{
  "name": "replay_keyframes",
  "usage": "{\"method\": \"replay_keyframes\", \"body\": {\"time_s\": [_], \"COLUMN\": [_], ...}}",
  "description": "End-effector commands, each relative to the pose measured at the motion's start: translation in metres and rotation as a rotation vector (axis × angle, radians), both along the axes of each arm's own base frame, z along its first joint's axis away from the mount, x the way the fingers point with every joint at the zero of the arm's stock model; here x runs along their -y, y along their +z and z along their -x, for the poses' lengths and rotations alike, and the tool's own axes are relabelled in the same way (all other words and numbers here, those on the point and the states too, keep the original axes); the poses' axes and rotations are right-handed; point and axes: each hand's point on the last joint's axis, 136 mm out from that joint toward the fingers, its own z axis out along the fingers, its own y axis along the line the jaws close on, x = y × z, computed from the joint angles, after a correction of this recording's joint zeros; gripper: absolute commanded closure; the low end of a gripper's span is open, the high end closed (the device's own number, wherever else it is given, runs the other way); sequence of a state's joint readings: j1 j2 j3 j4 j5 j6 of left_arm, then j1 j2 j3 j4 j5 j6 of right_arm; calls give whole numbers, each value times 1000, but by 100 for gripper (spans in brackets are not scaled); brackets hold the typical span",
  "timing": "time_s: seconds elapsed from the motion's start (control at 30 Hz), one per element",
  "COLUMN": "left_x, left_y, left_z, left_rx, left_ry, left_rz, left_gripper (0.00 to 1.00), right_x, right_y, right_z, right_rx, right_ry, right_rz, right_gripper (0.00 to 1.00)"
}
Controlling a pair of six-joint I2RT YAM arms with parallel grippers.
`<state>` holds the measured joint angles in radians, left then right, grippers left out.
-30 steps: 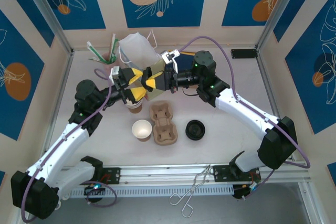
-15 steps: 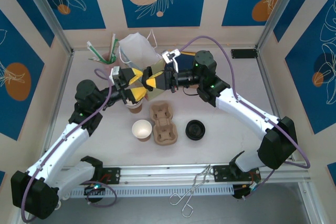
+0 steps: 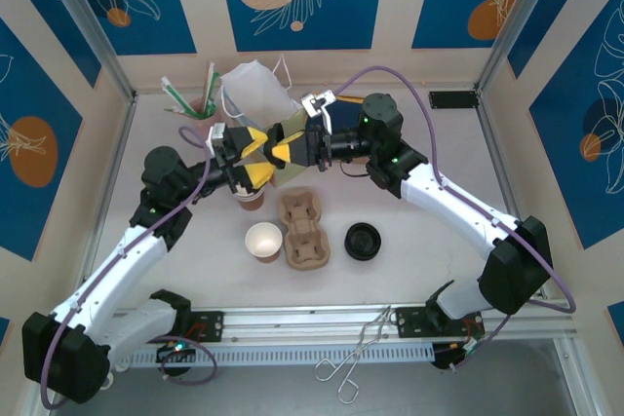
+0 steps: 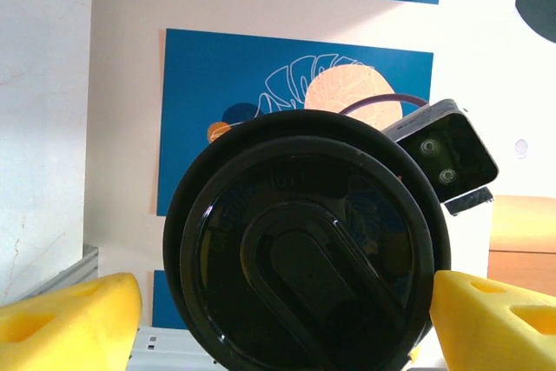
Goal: Pack the takeout coffee
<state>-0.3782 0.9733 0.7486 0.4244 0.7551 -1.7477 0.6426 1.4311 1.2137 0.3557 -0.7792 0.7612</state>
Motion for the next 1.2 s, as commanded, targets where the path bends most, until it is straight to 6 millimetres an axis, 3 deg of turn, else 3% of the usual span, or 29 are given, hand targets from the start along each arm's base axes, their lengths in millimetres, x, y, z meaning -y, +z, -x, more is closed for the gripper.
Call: {"method": "replay_keyframes", "body": {"time_s": [0.0, 0.57, 1.17], "left_x": [5, 8, 12], "left_y": [24, 31, 33], "left_z": [6, -1, 5], "left_rx": [74, 91, 109], "left_ry": [-42, -39, -78], "left_rz": [29, 42, 41], "left_gripper": [15, 13, 11], "right_x": [3, 1, -3], "right_y": [8, 7, 5], "right_z": [6, 11, 9], "right_rx": [28, 29, 24], "right_ry": [23, 42, 49], "right_rz": [-24, -17, -11], "right_gripper": [94, 94, 94]}}
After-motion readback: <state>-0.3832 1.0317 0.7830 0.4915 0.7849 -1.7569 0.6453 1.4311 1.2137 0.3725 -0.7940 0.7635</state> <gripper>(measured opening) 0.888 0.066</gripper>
